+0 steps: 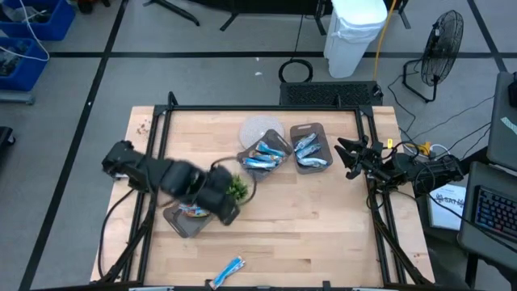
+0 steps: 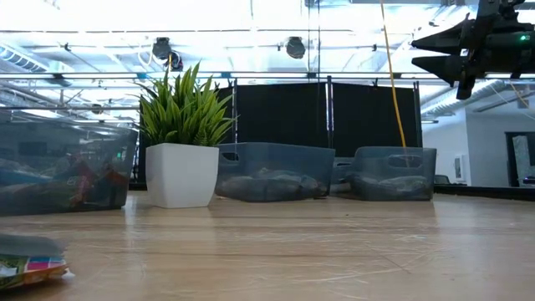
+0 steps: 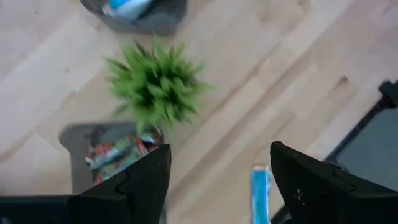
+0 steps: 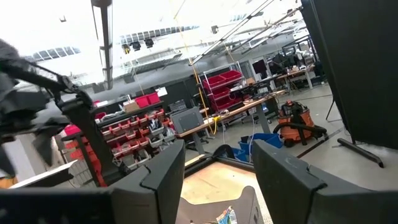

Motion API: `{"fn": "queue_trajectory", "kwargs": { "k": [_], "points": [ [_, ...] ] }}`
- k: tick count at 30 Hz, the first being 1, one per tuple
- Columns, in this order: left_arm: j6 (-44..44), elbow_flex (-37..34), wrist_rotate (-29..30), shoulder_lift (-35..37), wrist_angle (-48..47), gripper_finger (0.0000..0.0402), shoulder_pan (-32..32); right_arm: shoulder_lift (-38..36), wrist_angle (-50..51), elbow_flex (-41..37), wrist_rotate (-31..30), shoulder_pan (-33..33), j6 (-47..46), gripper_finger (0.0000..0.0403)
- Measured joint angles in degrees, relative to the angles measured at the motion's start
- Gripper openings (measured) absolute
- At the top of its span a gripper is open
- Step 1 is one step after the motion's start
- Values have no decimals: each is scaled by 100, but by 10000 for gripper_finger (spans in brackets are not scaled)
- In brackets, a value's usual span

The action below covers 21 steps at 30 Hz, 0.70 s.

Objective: Pick and place Granola Bars by type
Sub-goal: Put the yellow granola bar into the top left black bin

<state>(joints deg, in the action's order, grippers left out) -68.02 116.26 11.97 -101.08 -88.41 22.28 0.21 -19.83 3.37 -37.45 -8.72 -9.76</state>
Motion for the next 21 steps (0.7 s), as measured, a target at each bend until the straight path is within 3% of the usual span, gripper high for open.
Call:
{"fn": "queue_trajectory", "kwargs": {
  "k": [12,21],
  "points": [
    [-1717,-829,150,0,577,273,1656,0,0,0,-1,1,0,180],
    [-2500,-1591,-15,-339,1663,273,2211,0,1,0,1,1,2,180]
  ]
}}
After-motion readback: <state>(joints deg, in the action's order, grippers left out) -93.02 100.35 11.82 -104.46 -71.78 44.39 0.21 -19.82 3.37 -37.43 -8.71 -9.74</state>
